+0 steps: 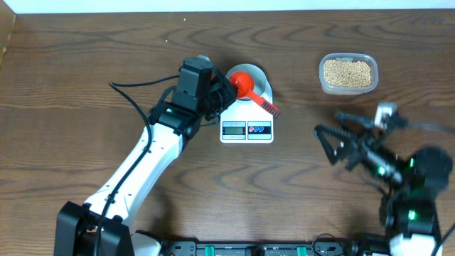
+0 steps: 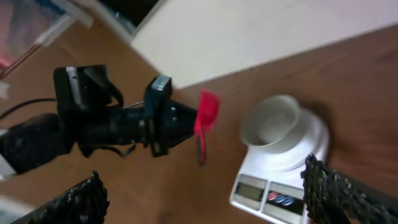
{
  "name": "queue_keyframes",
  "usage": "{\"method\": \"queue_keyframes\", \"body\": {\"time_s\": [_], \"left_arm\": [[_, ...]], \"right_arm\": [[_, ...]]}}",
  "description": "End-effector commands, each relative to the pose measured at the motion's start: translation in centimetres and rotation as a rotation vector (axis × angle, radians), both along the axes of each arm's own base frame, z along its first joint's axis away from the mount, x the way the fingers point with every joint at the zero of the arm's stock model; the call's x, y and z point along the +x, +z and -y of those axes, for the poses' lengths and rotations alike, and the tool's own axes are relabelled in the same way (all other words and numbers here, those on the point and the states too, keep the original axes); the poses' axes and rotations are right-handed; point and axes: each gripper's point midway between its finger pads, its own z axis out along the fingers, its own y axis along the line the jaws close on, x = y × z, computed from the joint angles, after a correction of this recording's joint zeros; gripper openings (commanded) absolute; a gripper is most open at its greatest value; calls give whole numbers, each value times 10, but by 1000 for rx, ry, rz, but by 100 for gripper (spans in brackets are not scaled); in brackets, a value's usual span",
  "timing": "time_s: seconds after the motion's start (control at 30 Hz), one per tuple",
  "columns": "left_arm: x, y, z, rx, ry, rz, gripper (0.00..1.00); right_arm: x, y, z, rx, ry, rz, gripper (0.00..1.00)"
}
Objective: Scoop item into bowl and weigh 50g on scale
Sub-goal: 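Reach the right gripper to the scoop and grasp its rim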
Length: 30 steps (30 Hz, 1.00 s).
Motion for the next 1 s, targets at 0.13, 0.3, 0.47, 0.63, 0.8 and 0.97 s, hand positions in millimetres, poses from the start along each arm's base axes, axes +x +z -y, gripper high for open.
{"method": "queue_keyframes", "body": {"time_s": [0.13, 0.3, 0.47, 0.63, 0.8, 0.97], "left_arm": [[-7, 2, 11, -43, 95, -61, 7], [-22, -13, 9, -83, 196, -208, 7], [-34, -26, 2, -61, 228, -291, 7], [-40, -28, 4, -61, 204, -314, 7], [-44, -27, 10, -49, 133, -300, 7], [-49, -28, 17, -29, 93, -290, 7]], "right_arm": [[26, -5, -39, 56, 173, -175, 99], [41, -29, -65, 63, 178, -285, 99], [51, -42, -74, 46, 168, -294, 99], [50, -50, -85, 38, 195, -313, 88], [44, -56, -96, 14, 233, -308, 57], [41, -58, -104, -2, 243, -301, 41]]}}
